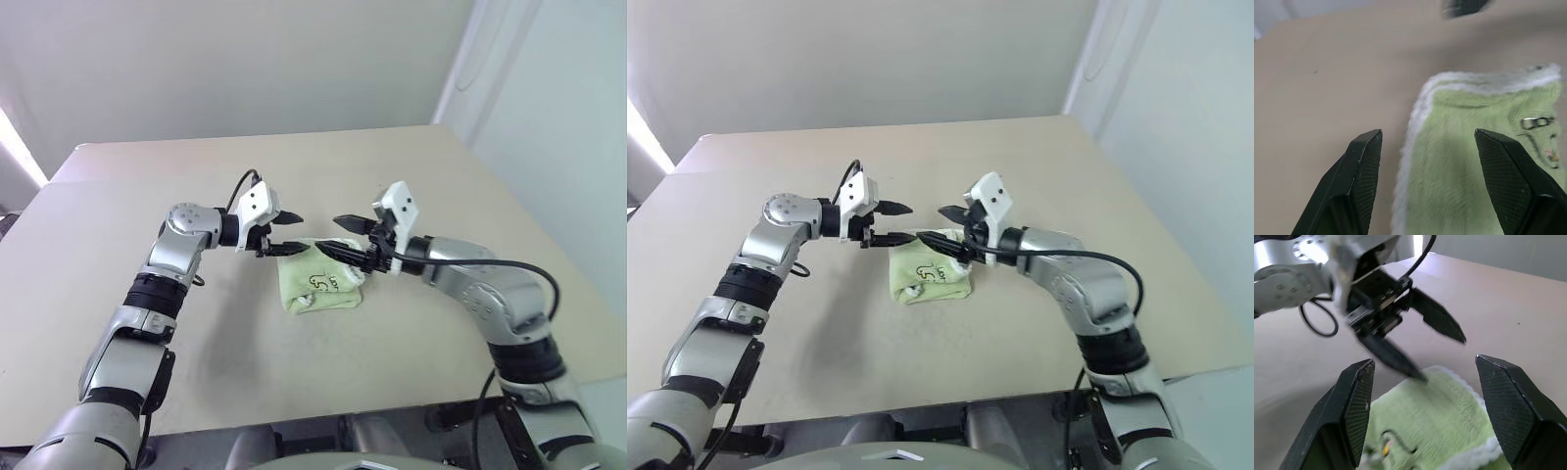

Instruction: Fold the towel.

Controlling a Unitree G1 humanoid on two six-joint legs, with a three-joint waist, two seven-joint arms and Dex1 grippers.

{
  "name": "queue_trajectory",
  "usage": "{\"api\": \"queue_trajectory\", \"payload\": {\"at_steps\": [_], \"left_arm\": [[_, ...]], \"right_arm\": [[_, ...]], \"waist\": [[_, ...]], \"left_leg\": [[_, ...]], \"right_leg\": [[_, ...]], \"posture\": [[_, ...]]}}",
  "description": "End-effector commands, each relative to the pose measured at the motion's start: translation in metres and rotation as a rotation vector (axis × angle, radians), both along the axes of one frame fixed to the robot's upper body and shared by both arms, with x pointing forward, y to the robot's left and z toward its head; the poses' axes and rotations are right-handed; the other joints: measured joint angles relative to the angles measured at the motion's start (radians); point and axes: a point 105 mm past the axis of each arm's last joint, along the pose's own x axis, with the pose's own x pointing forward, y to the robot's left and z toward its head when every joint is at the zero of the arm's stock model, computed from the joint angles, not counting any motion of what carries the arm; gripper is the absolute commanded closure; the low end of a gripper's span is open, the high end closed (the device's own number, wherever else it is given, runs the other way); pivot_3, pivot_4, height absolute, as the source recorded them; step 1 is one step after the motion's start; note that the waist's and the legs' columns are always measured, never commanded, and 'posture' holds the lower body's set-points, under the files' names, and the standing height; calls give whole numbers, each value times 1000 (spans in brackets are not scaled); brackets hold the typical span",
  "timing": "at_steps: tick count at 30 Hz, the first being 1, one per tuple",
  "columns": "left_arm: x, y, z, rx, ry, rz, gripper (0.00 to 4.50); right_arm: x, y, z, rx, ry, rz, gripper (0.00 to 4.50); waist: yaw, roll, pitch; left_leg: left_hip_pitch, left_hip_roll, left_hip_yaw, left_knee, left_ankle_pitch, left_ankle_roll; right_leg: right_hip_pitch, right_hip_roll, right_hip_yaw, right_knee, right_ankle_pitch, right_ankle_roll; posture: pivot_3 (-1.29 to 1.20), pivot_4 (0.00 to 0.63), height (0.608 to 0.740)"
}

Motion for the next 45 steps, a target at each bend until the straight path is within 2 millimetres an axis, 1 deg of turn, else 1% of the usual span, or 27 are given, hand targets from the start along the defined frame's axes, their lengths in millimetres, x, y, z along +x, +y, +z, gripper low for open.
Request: {"api": "queue_trajectory", "payload": {"at_steps": [1, 2, 5, 9, 13, 16, 18, 20, 22, 24, 27, 28, 29, 32, 36, 38, 40, 45], "left_arm": [[-16, 5, -8, 43, 9, -94, 1326], [-19, 5, -11, 49, 19, -106, 1326], [-32, 11, -27, 93, 90, -146, 1326], [-39, 17, -43, 153, 99, -146, 1326], [-43, 17, -48, 161, 115, -150, 1326], [-43, 13, -49, 146, 121, -140, 1326], [-43, 9, -48, 130, 119, -136, 1326], [-42, 5, -43, 102, 131, -132, 1326], [-39, 4, -33, 75, 121, -124, 1326], [-36, 6, -19, 50, 113, -126, 1326], [-33, 11, 5, 20, 88, -111, 1326], [-35, 14, 12, 23, 77, -116, 1326], [-37, 18, 18, 26, 69, -120, 1326], [-37, 32, 27, 37, 40, -78, 1326], [-36, 52, 21, 74, 38, -9, 1326], [-34, 58, 19, 67, 35, 25, 1326], [-32, 58, 20, 43, 34, 55, 1326], [-29, 62, 6, 87, -6, 88, 1326]], "right_arm": [[9, 7, -28, -53, 31, 7, 1056], [10, 7, -36, -66, 42, 3, 1056], [8, 6, -63, -106, 92, -21, 1056], [5, 3, -91, -145, 133, -92, 1056], [6, -1, -104, -180, 141, -144, 1056], [7, -8, -114, -259, 124, -160, 1056], [6, -10, -113, -270, 114, -153, 1056], [7, -11, -105, -259, 97, -144, 1056], [7, -13, -88, -215, 77, -135, 1056], [6, -17, -65, -158, 50, -116, 1056], [-6, -19, -33, -111, -10, -42, 1056], [-11, -19, -26, -126, -39, -14, 1056], [-17, -19, -23, -164, -68, 19, 1056], [-37, -18, -29, -311, -137, 132, 1056], [-51, -10, -38, -430, -225, 251, 1056], [-49, -6, -46, -480, -266, 290, 1056], [-44, -2, -54, -518, -284, 312, 1056], [-36, 4, -73, -581, -287, 346, 1056]], "waist": [[-6, 1, 0], [-8, 0, 0], [-16, 0, 0], [-17, 0, 0], [-18, 0, 0], [-18, 1, -1], [-17, 1, -1], [-16, 1, -2], [-16, 1, -2], [-16, 1, -1], [-17, 1, -1], [-19, 1, -1], [-20, 1, -1], [-19, 1, -1], [-19, 2, -1], [-17, 1, -1], [-17, 1, -1], [-16, 0, -1]], "left_leg": [[0, 0, 0, -1, 0, 0], [0, 0, 0, -1, 0, 0], [0, 0, -1, -1, 0, 0], [0, 0, -1, 0, 0, 0], [0, 0, -1, 0, 0, 0], [1, 0, -1, 0, 0, 0], [1, 0, -1, 0, 0, 0], [2, 0, -1, 1, 0, 0], [1, 0, -2, 1, 0, 0], [1, 0, -2, 1, 0, 0], [1, 0, -2, 1, 0, 0], [1, 0, -2, 1, 0, 0], [1, 0, -2, 1, 0, 0], [1, 0, -2, -2, 0, 0], [1, 0, -2, -1, 0, 0], [2, 0, -1, 0, 0, 0], [3, 0, -1, 1, 0, 0], [3, 0, -2, 2, 0, 0]], "right_leg": [[0, 0, 0, 0, 0, 0], [0, 0, 0, 1, 0, 0], [0, 1, 0, 1, 0, 0], [0, 0, 0, 1, 0, 0], [0, 0, 0, 2, -2, 3], [3, 0, 0, 2, -3, 1], [5, 0, 0, 2, -4, 0], [5, 0, 0, 2, -4, 0], [5, 0, 0, 2, -4, 0], [5, 0, 0, 2, -4, 0], [3, 0, 0, 1, -2, 3], [2, 0, 0, 1, -2, 3], [2, 0, 0, 1, -2, 3], [2, 1, -1, 1, -3, 4], [2, 1, -1, 1, -5, 1], [2, 1, 0, 1, -5, 0], [2, 1, 0, 1, -5, 0], [2, 1, 0, 1, -4, 0]], "posture": [[0, 0, 712], [0, 0, 712], [0, 0, 712], [0, 0, 712], [0, 0, 712], [0, 0, 712], [0, 0, 712], [0, 0, 712], [0, 0, 712], [0, 0, 712], [0, 0, 712], [0, 0, 712], [0, 0, 712], [0, 0, 712], [0, 0, 712], [0, 0, 712], [0, 0, 712], [0, 0, 712]]}}
